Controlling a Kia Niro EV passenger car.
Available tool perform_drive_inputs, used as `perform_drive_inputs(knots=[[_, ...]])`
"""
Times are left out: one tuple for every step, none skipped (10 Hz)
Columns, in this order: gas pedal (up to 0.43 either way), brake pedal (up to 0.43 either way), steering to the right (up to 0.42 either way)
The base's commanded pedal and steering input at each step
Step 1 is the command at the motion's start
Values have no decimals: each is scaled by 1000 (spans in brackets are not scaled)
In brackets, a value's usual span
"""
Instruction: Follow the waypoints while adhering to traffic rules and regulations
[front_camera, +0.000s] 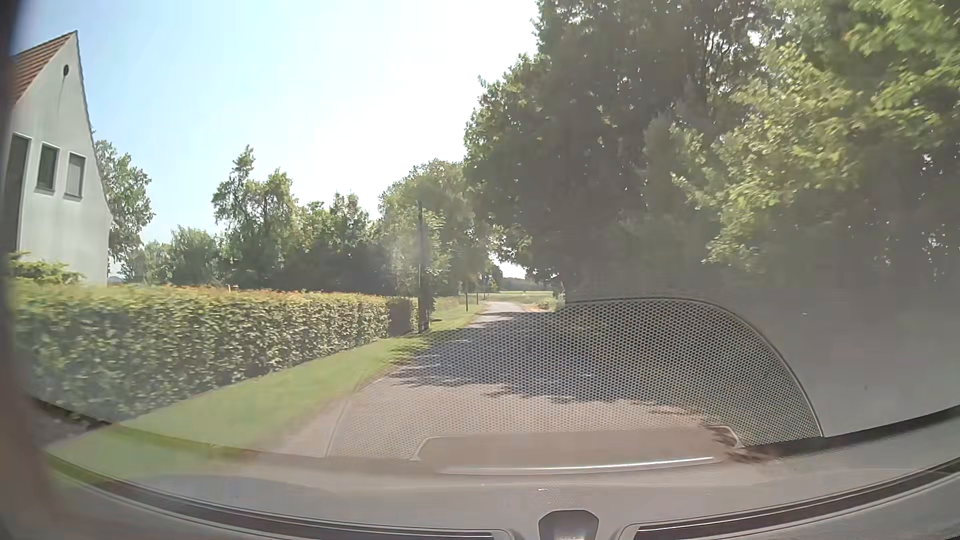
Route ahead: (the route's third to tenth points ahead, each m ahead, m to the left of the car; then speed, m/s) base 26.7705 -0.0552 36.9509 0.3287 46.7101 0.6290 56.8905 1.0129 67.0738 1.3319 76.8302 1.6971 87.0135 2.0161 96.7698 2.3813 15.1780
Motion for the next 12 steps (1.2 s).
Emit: perform_drive_inputs(knots=[[280, 6, -6], [260, 6, -6], [260, 6, -6], [260, 6, -6], [268, 6, -6], [268, 6, -5], [268, 6, -5], [268, 6, -3], [268, 6, -1], [268, 6, 2], [268, 6, 3], [268, 6, 3]])
